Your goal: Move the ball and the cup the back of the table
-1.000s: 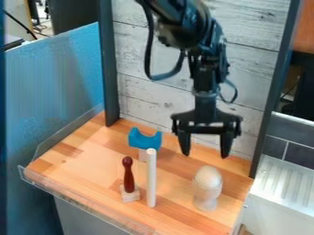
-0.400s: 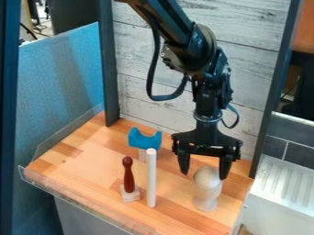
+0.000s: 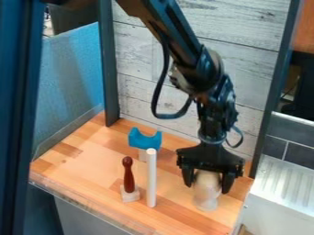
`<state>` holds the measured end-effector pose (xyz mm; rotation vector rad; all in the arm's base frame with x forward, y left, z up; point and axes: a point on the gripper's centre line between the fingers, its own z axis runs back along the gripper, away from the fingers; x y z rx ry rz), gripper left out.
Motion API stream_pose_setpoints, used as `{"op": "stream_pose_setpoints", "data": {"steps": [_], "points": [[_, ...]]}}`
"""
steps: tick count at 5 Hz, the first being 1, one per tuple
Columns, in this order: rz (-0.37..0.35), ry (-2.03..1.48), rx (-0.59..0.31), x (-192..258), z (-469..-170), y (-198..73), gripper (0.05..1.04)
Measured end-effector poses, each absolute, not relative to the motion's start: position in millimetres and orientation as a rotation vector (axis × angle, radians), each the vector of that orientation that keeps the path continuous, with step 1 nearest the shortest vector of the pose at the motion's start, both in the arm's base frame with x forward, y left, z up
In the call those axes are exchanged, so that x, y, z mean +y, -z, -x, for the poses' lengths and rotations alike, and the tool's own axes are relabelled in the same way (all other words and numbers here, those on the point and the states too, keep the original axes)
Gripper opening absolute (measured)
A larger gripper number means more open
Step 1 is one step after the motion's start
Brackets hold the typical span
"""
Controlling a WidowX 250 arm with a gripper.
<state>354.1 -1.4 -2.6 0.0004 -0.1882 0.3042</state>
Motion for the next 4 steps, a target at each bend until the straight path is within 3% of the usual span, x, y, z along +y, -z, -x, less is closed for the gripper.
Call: {"op": "stream_pose_setpoints", "data": {"steps": [1, 2, 4], "points": [[-0.022, -0.319, -0.204, -1.2, -362.8, 5.9, 0.892], [-0.033, -0.338, -0.200, 0.5, -369.5, 6.9, 0.892], [0.011, -0.382, -0.100, 7.2, -364.0, -0.4, 0.892]]}}
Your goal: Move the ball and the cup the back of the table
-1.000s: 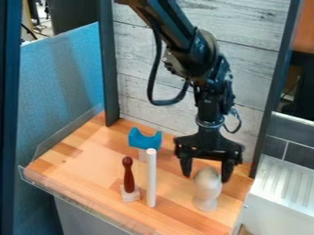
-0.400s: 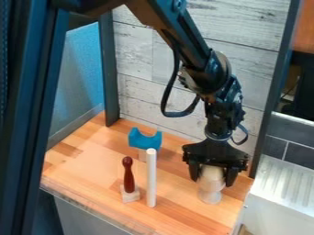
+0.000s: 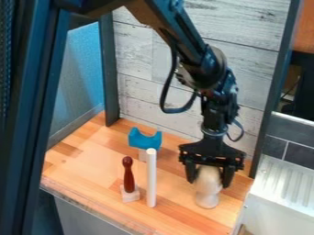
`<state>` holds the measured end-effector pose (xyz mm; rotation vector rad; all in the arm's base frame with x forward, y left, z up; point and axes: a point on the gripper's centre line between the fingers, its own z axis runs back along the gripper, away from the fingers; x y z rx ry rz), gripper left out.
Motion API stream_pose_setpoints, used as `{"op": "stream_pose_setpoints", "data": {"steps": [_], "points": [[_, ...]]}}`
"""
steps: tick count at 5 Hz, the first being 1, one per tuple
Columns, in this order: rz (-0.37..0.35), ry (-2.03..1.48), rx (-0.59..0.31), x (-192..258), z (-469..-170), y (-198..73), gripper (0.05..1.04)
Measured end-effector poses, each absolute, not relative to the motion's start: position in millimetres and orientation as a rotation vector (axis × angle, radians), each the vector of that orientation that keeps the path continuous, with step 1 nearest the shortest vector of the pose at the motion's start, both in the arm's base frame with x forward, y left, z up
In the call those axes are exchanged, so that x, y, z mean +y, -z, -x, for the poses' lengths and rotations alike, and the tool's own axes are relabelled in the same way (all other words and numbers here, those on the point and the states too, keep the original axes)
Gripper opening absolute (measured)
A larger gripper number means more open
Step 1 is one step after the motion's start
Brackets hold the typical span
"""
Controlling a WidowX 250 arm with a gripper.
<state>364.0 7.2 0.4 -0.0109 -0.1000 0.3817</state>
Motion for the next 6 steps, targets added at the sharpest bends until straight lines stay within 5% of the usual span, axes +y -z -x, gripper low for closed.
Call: {"op": "stream_pose_setpoints", "data": {"steps": [3, 6], "points": [[0.206, -0.605, -0.087, 57.4, -398.5, -67.2, 0.892], [0.210, -0.677, -0.097, 97.0, -396.0, -82.3, 0.892]]}}
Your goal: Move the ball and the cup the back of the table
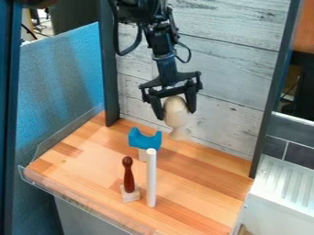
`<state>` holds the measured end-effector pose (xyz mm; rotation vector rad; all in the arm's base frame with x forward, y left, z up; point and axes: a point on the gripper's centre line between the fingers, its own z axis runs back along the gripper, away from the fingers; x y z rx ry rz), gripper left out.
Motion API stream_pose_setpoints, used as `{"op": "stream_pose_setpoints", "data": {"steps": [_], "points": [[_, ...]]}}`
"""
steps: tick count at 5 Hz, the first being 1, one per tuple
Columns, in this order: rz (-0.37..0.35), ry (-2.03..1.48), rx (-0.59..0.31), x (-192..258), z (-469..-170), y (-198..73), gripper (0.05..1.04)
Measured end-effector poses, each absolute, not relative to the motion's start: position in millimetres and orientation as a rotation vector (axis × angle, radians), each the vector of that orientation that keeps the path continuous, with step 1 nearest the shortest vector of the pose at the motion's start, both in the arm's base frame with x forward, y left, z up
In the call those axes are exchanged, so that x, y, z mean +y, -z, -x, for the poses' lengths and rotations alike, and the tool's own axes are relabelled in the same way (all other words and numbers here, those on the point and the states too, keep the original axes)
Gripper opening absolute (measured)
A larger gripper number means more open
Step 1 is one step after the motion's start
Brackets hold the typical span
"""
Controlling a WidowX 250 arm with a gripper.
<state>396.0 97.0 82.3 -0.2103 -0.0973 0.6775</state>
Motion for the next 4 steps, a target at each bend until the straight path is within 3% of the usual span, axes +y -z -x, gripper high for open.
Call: {"op": "stream_pose_setpoints", "data": {"steps": [4], "points": [[0.165, -0.739, -0.123, 146.5, -385.1, -91.3, 0.892]]}}
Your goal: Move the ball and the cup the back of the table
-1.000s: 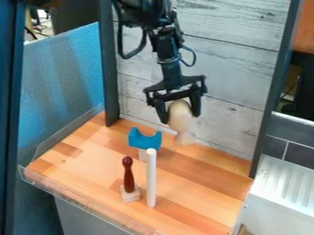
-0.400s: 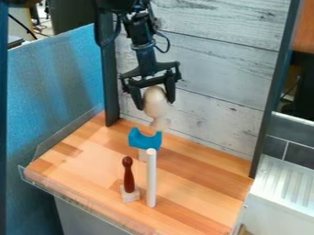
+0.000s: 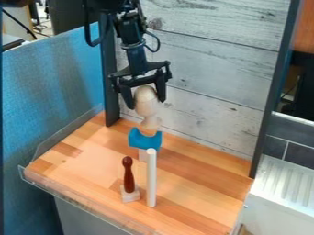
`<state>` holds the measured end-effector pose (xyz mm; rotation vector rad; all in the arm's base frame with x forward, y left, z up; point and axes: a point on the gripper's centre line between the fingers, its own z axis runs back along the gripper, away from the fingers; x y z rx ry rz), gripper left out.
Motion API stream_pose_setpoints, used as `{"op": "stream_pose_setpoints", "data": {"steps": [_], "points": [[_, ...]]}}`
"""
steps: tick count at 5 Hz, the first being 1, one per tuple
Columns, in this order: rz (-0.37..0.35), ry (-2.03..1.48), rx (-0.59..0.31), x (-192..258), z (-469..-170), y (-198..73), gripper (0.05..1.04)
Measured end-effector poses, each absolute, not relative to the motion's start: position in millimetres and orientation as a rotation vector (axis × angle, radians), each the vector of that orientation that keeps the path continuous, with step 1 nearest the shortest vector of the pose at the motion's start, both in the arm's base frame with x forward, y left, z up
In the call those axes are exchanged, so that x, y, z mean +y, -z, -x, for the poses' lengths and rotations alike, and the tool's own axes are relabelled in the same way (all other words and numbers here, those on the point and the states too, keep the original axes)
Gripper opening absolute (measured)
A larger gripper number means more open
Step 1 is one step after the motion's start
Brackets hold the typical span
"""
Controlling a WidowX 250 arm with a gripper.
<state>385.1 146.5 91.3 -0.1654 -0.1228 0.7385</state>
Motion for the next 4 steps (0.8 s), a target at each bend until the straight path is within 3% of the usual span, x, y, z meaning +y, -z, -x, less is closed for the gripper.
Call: {"op": "stream_pose_setpoints", "data": {"steps": [2, 4], "points": [[0.087, -0.750, -0.207, 149.5, -397.3, -88.2, 0.892], [0.036, -0.741, -0.235, 144.7, -401.8, -82.8, 0.892]]}}
